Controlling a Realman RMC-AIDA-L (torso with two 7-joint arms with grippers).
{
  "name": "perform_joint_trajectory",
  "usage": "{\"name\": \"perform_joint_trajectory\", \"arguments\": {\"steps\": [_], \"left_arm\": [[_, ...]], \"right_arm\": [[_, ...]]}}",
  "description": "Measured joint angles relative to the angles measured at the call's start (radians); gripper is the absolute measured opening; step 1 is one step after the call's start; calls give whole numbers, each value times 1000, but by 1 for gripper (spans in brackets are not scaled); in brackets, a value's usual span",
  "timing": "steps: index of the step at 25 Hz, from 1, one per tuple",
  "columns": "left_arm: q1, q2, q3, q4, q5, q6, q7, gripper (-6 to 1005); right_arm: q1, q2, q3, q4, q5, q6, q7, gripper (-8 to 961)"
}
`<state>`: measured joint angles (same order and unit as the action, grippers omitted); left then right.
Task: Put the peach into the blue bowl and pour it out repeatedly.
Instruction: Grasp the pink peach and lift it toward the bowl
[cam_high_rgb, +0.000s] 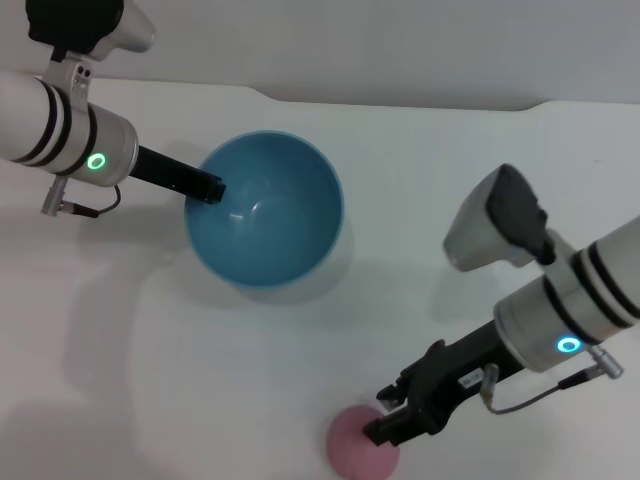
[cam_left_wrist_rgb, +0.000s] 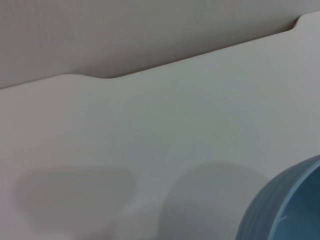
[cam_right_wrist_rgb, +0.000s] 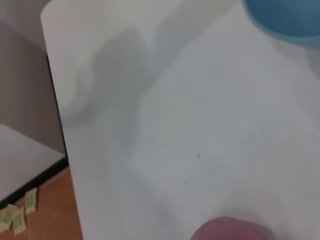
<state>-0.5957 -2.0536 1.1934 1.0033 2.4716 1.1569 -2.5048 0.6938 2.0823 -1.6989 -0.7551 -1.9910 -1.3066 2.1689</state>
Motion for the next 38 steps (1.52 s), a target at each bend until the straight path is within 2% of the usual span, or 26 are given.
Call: {"name": "perform_joint_trajectory", "arguments": {"steps": [8,15,23,26,32,34,38], "left_arm": [[0,-4,21,-7,-9,-9,0,-1],[-2,-8,39,-10,-16,-12,-3,-1],[-1,-8,54,-13,-38,-14,-3,-2],[-1,-8,57,-13,-39,-15,-3,-2],[-2,-8,89,-14,-40,-19,-24,-1],[-2,-8,100,-14,-40,-19,-31,-2],[-9,-3,156,-14,-32,-19,-73,-2]], "right_arm": [[7,2,-93,9,34,50,28,514],[53,5,-246,83,130,127,30,513],[53,1,-249,80,127,128,27,511],[44,-2,-237,74,126,126,24,404],[-3,-13,-127,60,125,112,20,194],[-38,-23,-44,36,124,62,-8,125],[-108,-35,202,0,123,-116,-112,86]]}}
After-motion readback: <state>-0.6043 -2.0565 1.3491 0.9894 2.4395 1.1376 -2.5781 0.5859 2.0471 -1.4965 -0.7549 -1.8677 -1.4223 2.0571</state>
